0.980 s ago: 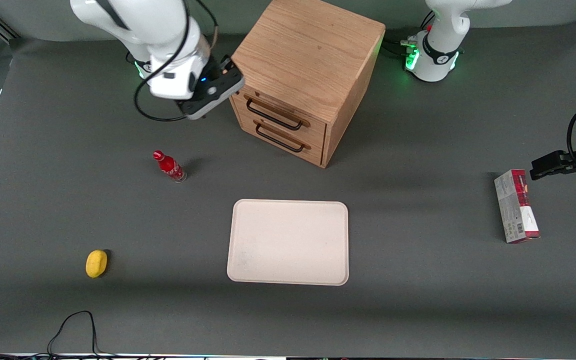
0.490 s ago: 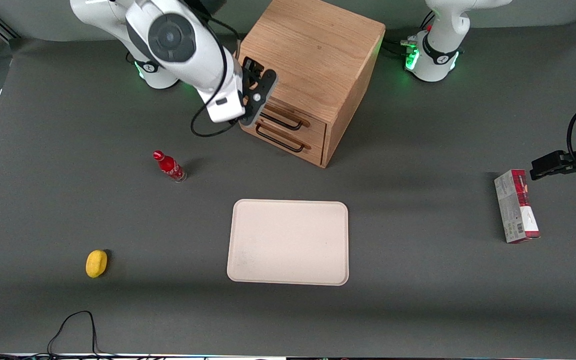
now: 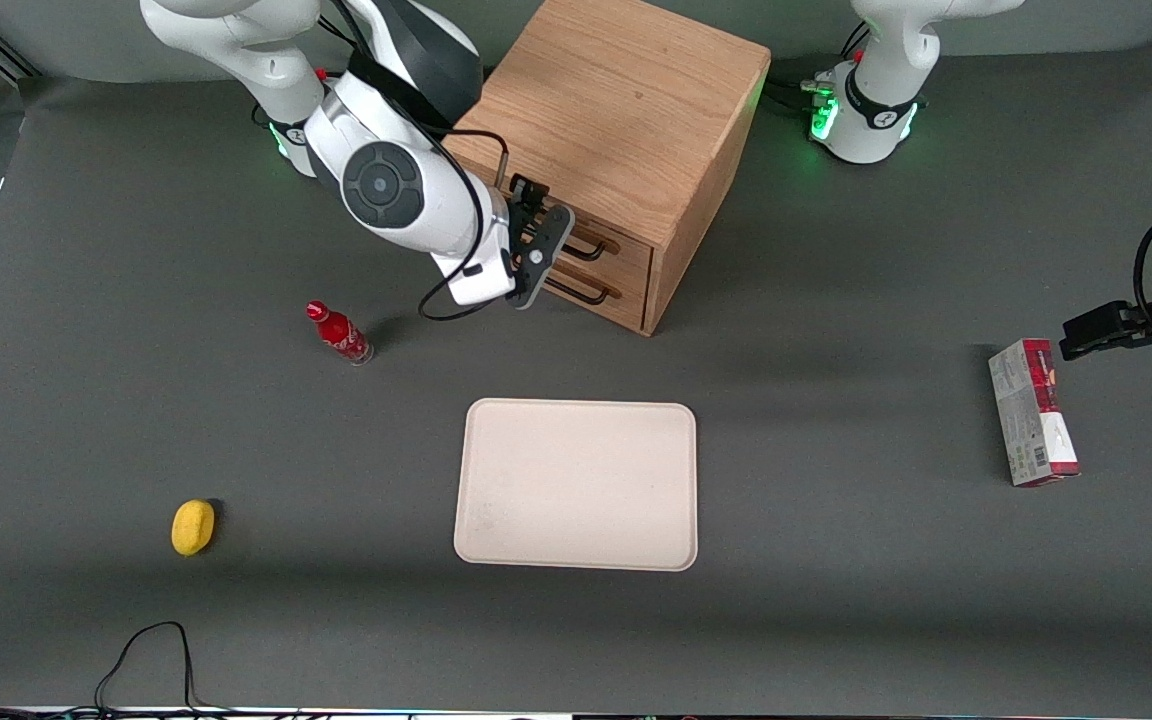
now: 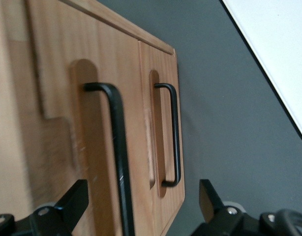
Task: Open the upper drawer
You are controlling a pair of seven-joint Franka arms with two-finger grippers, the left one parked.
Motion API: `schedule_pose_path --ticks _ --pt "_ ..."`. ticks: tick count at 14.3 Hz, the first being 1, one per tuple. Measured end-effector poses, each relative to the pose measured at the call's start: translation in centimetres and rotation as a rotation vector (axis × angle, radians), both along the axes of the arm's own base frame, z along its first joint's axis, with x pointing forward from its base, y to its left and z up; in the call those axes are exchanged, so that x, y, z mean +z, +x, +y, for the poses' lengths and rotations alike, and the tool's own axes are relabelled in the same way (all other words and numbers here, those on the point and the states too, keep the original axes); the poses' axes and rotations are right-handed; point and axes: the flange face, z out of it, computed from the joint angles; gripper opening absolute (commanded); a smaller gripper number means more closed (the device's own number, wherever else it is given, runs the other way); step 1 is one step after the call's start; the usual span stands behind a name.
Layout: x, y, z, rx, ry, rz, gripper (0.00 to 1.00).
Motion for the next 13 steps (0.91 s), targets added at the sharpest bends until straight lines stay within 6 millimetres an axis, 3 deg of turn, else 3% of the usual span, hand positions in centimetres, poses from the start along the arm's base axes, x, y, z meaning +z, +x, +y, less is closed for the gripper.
schedule_pose_path --ticks 2,6,13 --pt "-1.8 -0.5 0.6 -0.009 0.015 -0.03 1.0" --pt "-3.5 -0.9 0.6 0.001 0.005 -0.048 1.0" --pt "-3.4 -0.2 0.3 0.029 -0.024 -0.115 1.0"
